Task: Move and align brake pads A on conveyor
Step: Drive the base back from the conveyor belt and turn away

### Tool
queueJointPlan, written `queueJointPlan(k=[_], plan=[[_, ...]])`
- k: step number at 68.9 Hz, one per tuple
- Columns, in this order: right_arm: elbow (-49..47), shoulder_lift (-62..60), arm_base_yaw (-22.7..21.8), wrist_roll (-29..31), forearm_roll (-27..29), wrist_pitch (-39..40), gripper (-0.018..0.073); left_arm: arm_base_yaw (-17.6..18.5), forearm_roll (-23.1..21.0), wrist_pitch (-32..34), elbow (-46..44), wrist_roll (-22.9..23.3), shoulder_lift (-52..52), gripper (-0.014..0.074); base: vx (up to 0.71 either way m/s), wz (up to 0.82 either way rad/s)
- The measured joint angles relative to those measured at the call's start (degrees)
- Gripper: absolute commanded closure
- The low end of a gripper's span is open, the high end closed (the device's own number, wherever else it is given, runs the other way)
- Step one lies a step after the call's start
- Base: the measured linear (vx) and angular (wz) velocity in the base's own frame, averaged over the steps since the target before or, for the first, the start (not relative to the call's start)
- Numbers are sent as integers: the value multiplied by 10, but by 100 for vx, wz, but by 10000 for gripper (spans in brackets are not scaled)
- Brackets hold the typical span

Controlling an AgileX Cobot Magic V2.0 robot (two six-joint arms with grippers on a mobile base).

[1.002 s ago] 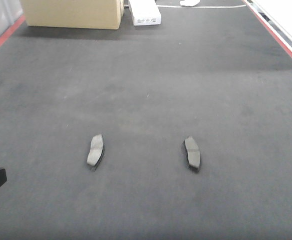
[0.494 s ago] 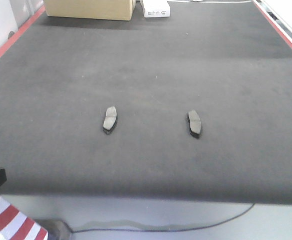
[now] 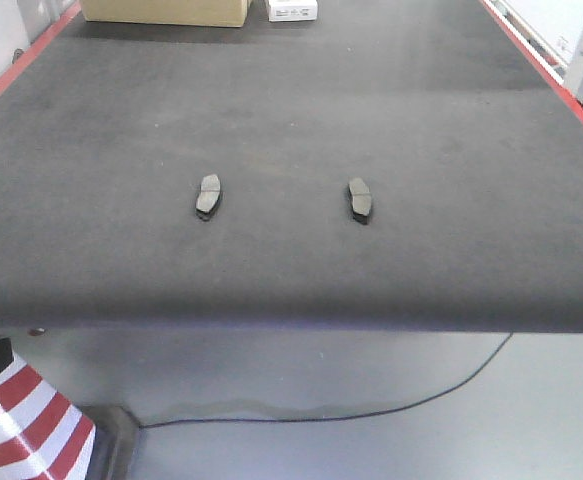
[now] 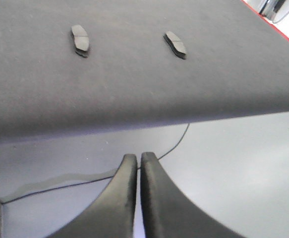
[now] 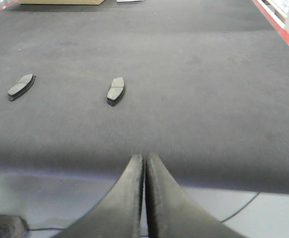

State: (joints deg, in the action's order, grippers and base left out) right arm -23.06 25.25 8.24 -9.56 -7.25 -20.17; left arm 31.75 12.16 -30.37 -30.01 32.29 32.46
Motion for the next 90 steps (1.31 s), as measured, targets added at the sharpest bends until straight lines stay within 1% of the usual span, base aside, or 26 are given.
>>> queueJointPlan(k=[29, 48, 66, 90], plan=[[0, 0, 0, 0, 0, 0, 568, 0, 0, 0, 0, 0, 0, 603, -20, -7], [0, 0, 0, 0, 0, 0, 568, 0, 0, 0, 0, 0, 0, 603, -22, -21], [0, 0, 0, 0, 0, 0, 568, 0, 0, 0, 0, 0, 0, 603, -18, -42], [0, 0, 0, 0, 0, 0, 568, 0, 0, 0, 0, 0, 0, 603, -11, -61]])
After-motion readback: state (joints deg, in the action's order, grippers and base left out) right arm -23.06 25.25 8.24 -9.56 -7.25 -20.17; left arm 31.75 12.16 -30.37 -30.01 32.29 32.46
